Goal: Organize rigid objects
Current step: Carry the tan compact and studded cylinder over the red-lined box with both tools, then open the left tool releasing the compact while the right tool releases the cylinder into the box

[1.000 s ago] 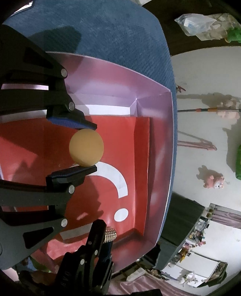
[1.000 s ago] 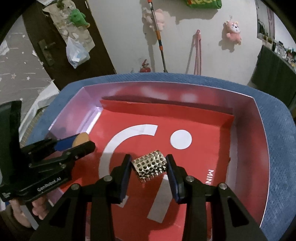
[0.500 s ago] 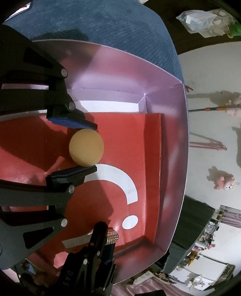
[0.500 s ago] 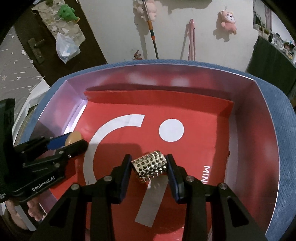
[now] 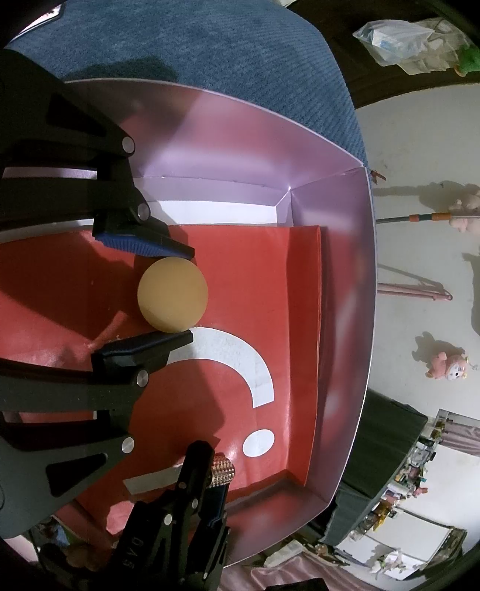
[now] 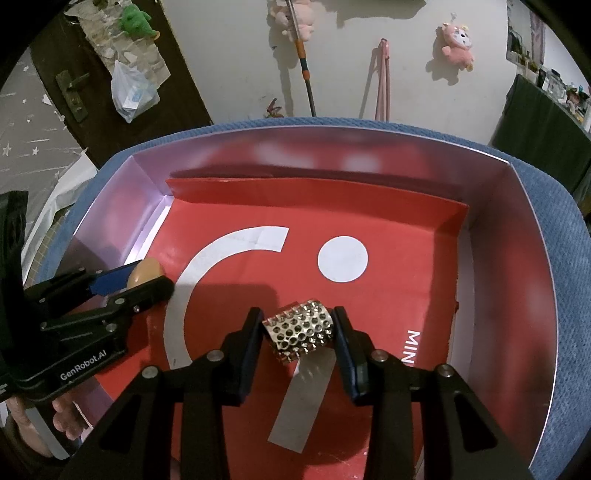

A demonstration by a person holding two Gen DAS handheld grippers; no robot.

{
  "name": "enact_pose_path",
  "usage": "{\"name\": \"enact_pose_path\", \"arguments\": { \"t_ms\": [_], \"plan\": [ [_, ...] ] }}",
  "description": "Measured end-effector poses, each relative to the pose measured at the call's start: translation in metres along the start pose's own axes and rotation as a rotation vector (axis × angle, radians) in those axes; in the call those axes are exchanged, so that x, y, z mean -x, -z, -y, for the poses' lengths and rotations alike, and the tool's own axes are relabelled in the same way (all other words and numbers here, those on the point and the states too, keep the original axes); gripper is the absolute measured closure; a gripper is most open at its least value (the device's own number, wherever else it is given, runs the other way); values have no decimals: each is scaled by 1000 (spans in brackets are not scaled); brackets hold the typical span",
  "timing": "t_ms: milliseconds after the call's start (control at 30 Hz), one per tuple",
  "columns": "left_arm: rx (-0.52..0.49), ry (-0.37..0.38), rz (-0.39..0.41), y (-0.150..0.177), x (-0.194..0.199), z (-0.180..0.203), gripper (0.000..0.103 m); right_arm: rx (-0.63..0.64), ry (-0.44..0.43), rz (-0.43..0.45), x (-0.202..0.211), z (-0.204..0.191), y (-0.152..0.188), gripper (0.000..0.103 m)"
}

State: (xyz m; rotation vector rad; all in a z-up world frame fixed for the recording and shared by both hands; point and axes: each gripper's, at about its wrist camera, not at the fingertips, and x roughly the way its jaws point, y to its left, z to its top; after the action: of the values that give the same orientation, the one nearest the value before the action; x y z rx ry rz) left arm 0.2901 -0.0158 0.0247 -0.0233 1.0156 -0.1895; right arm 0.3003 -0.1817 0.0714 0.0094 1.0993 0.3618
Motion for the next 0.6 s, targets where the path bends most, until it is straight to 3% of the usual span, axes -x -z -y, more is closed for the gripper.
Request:
{"name": "enact_pose_path", "arguments": {
  "t_ms": [300,400,600],
  "plan": [
    [-13,16,-9,-1,0,1,53,-8,-7,-4,1,2,-1,61],
    [-34,-16,-1,-1,2,5,53,-6,-6,-4,5,3,0,56],
    [-58,-65,39,0,13,11,52,10,-2,26,19,1,4,56]
  ]
}}
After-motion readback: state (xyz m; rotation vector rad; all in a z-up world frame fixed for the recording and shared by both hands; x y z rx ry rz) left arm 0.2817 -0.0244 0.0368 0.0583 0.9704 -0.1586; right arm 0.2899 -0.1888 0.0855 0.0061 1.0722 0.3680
